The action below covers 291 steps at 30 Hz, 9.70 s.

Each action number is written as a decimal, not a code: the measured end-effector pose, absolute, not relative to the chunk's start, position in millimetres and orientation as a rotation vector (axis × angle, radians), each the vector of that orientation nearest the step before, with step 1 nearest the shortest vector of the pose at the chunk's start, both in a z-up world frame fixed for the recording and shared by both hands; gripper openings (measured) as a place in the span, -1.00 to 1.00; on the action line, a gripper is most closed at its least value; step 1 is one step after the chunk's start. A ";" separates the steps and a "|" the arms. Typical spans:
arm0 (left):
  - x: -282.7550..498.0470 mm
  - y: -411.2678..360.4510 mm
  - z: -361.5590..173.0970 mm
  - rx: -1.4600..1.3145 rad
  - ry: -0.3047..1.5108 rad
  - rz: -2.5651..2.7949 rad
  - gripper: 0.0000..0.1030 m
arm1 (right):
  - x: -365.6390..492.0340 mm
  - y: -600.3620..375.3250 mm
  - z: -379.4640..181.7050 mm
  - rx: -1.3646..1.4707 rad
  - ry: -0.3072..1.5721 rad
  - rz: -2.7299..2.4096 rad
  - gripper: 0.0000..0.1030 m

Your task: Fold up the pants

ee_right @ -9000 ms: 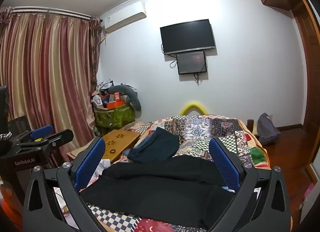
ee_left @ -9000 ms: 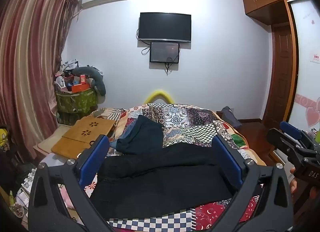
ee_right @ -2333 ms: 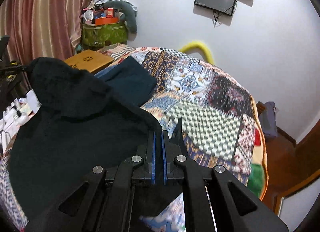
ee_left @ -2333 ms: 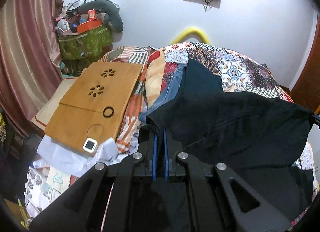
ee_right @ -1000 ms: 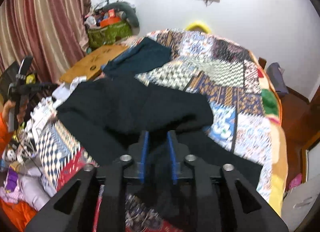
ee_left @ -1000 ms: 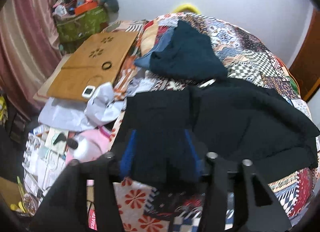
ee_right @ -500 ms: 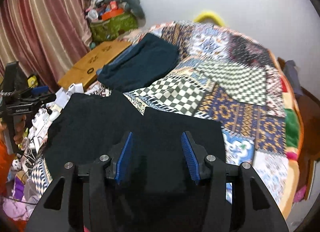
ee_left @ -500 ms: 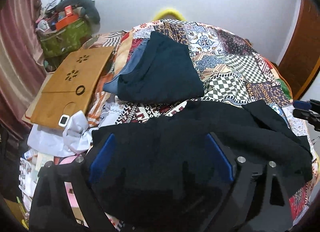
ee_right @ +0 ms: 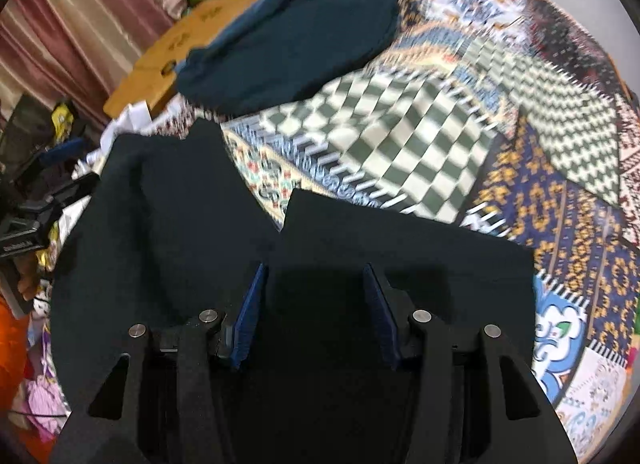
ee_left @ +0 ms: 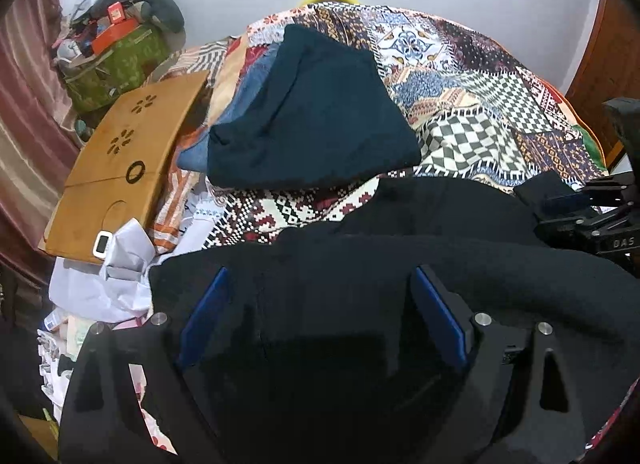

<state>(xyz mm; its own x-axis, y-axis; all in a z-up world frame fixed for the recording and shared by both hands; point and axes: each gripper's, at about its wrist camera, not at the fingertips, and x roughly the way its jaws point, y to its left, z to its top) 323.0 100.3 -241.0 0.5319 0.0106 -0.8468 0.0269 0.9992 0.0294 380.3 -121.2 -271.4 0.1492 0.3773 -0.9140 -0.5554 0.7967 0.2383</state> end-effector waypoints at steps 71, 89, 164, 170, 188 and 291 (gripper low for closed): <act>215.1 241.3 -296.5 -0.525 1.249 0.116 0.53 | 169.6 -362.8 -223.4 0.214 0.879 0.025 -0.32; 215.3 242.0 -289.8 -0.456 1.173 0.207 -0.57 | 183.7 -364.9 -244.6 0.197 0.967 0.035 -0.22; 226.6 186.2 -213.9 -0.162 0.972 0.126 0.48 | 259.2 -147.2 -186.1 -0.178 0.841 0.598 -0.07; 280.1 221.8 -238.9 -0.185 1.020 0.188 0.48 | 318.6 -92.6 -195.4 -0.171 0.881 0.684 -0.07; 358.7 248.1 -321.1 -0.261 1.145 0.115 0.58 | 422.0 9.1 -283.4 -0.283 1.128 0.742 -0.54; 266.5 -30.0 -239.9 0.052 1.080 -0.323 0.90 | 149.6 -363.3 -256.0 0.586 0.950 0.004 0.39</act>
